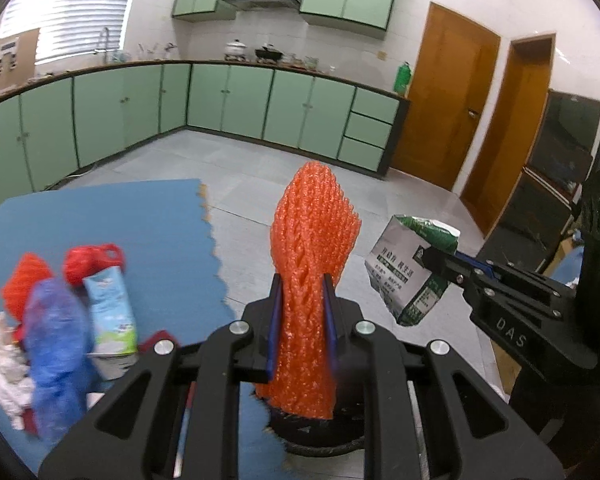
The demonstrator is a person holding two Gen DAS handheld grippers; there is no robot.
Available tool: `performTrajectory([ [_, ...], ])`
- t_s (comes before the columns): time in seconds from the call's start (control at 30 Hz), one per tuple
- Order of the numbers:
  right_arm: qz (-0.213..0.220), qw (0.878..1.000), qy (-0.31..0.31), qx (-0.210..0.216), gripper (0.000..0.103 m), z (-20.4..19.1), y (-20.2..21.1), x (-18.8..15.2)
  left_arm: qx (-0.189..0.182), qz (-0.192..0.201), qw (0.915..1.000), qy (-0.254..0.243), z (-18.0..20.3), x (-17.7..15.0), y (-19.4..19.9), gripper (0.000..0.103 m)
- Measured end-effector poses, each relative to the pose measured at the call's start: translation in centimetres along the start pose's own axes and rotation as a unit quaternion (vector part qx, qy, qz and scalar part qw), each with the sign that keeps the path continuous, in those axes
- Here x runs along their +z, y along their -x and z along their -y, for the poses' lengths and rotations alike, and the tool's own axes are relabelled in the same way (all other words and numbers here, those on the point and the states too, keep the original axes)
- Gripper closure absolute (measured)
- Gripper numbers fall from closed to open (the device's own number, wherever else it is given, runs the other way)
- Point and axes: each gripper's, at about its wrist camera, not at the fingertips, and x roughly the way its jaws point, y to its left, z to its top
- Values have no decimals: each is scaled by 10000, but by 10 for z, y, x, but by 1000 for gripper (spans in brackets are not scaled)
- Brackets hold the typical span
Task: Collect trash
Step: 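Carry both items over the black bin and open both tools to drop them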
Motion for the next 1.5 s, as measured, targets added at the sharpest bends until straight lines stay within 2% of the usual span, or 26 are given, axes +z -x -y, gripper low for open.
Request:
performTrajectory([
  [0.4,-565,9975,-379,-167,96,52,-38,-38,-304,-683,9972,-66,23,-19,-83,85],
  [0.5,-700,9964,-457,-166,93,60,-46,-44,-358,-855,9957,-53,22,-21,-99,76],
  [0.53,-735,9959,-506,-161,92,61,-48,-45,-359,-873,9955,-27,21,-21,-101,69],
  [0.57,-765,9954,-555,-138,91,64,-50,-46,-379,-894,9953,4,20,-21,-103,66],
  [0.63,-793,9947,-647,-108,83,67,-52,-46,-380,-917,9951,40,15,-21,-104,63],
  [0.7,-783,9947,-642,-159,80,68,-51,-47,-364,-914,9951,79,12,-18,-102,59],
  [0.73,-766,9948,-639,-187,74,67,-50,-47,-375,-902,9952,99,11,-18,-100,53],
  [0.77,-743,9949,-639,-219,69,66,-48,-46,-399,-876,9953,118,10,-17,-98,41],
  [0.83,-671,9954,-619,-300,56,64,-45,-46,-393,-813,9959,101,11,-16,-93,34],
  [1.03,-463,9959,-527,-566,40,59,-32,-40,-408,-743,9964,54,15,-13,-83,34],
  [1.17,-312,9964,-477,-634,27,50,-23,-35,-257,-625,9977,35,10,-11,-67,34],
  [1.33,-110,9969,-441,-636,8,32,-13,-30,128,-368,9992,65,-11,-7,-32,32],
  [1.5,-8,9984,-365,-435,6,-1,-10,-28,690,-87,9974,188,-43,-8,8,31],
])
